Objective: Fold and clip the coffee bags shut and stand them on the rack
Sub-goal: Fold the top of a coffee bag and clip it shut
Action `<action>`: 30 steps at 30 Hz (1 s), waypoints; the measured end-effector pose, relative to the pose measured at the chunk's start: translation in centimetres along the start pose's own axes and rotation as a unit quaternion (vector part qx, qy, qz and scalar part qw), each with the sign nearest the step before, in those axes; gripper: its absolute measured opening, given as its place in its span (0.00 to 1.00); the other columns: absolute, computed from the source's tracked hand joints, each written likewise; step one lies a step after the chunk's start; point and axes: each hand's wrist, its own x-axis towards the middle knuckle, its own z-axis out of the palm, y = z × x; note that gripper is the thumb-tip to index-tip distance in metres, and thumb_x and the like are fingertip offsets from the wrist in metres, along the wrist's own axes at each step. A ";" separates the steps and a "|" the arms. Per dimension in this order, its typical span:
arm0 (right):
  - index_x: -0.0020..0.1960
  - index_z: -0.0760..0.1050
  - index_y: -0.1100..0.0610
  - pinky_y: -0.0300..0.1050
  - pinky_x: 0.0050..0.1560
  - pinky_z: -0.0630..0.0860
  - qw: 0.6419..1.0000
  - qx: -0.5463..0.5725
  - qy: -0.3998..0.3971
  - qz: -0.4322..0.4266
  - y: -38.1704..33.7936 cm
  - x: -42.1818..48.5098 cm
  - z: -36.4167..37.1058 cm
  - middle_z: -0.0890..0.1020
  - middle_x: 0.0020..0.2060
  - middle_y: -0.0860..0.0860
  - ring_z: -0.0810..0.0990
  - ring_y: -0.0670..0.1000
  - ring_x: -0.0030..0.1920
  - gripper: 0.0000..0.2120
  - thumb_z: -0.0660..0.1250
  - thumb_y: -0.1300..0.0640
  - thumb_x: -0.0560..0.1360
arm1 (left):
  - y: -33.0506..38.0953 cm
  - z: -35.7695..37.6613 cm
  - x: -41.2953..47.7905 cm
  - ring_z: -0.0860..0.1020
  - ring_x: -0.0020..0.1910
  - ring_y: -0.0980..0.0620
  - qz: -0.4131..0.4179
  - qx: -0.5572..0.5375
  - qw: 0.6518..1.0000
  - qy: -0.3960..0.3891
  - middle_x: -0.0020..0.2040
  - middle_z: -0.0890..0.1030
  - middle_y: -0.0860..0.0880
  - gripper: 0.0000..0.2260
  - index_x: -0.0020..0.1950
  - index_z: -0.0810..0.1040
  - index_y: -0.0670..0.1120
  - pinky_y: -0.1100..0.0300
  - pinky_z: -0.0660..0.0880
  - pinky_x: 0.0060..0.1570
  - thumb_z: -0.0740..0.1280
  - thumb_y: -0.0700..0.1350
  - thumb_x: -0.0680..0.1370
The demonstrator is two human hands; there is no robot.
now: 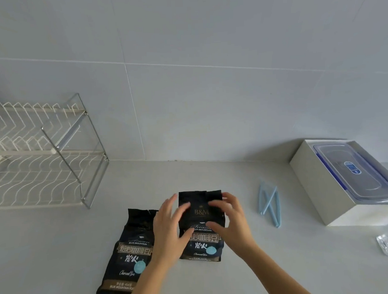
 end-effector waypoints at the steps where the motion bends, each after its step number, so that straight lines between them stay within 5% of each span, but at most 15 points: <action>1: 0.56 0.75 0.43 0.36 0.59 0.71 1.000 -0.021 -0.022 -0.005 0.3 -0.2 0.1 0.64 0.66 0.42 0.64 0.42 0.65 0.21 0.75 0.55 0.66 | 0.0 0.3 0.1 0.60 0.74 0.49 0.006 -0.003 1.000 -0.019 0.73 0.62 0.52 0.23 0.63 0.75 0.53 0.47 0.61 0.71 0.74 0.47 0.69; 7: 0.50 0.76 0.40 0.36 0.58 0.68 0.999 -0.030 -0.037 0.018 2.0 -1.0 0.0 0.65 0.65 0.38 0.62 0.40 0.65 0.15 0.75 0.53 0.66 | -0.6 1.3 0.4 0.58 0.73 0.52 -0.033 -0.075 0.996 -0.018 0.72 0.64 0.52 0.09 0.46 0.81 0.54 0.49 0.60 0.70 0.75 0.46 0.68; 11: 0.46 0.78 0.41 0.39 0.54 0.72 0.997 0.003 -0.055 0.054 2.2 -0.8 0.1 0.77 0.54 0.37 0.73 0.42 0.58 0.12 0.74 0.54 0.66 | -0.8 1.1 0.3 0.59 0.70 0.58 -0.084 -0.162 0.980 -0.075 0.68 0.65 0.57 0.10 0.44 0.79 0.57 0.53 0.57 0.71 0.74 0.43 0.70; 16: 0.43 0.79 0.43 0.48 0.52 0.79 0.987 0.051 -0.095 0.122 2.3 -1.4 0.5 0.84 0.41 0.41 0.80 0.44 0.48 0.10 0.73 0.56 0.67 | -1.5 1.6 -1.3 0.66 0.68 0.51 -0.235 -0.267 0.925 -0.135 0.67 0.70 0.49 0.13 0.48 0.75 0.57 0.54 0.60 0.71 0.73 0.42 0.71; 20: 0.41 0.80 0.48 0.46 0.49 0.79 0.985 0.064 -0.077 0.140 2.3 -1.4 0.8 0.84 0.40 0.44 0.81 0.46 0.46 0.09 0.73 0.62 0.67 | -2.0 2.1 -1.4 0.69 0.65 0.52 -0.217 -0.251 0.935 -0.121 0.62 0.73 0.51 0.09 0.45 0.79 0.55 0.49 0.66 0.68 0.73 0.41 0.71; 24: 0.38 0.77 0.47 0.35 0.43 0.76 0.984 0.060 -0.071 0.151 2.3 -1.2 0.9 0.83 0.38 0.46 0.80 0.45 0.40 0.10 0.73 0.62 0.69 | -2.0 2.4 -1.2 0.75 0.58 0.53 -0.218 -0.277 0.926 -0.136 0.55 0.76 0.49 0.10 0.47 0.76 0.54 0.66 0.73 0.54 0.72 0.41 0.72; 27: 0.40 0.79 0.54 0.39 0.42 0.78 0.980 0.079 -0.071 0.169 2.6 -1.1 0.9 0.84 0.38 0.50 0.81 0.49 0.40 0.03 0.72 0.60 0.70 | -2.4 3.0 -1.5 0.77 0.56 0.50 -0.271 -0.317 0.899 -0.137 0.53 0.79 0.46 0.07 0.49 0.78 0.48 0.59 0.74 0.56 0.72 0.42 0.72; 30: 0.37 0.80 0.53 0.36 0.34 0.77 0.967 0.128 -0.055 0.213 2.2 -1.2 1.2 0.84 0.31 0.46 0.83 0.46 0.35 0.08 0.68 0.57 0.75 | -2.6 3.2 -1.6 0.80 0.52 0.51 -0.315 -0.367 0.858 -0.171 0.54 0.81 0.46 0.14 0.54 0.77 0.48 0.63 0.78 0.44 0.74 0.44 0.70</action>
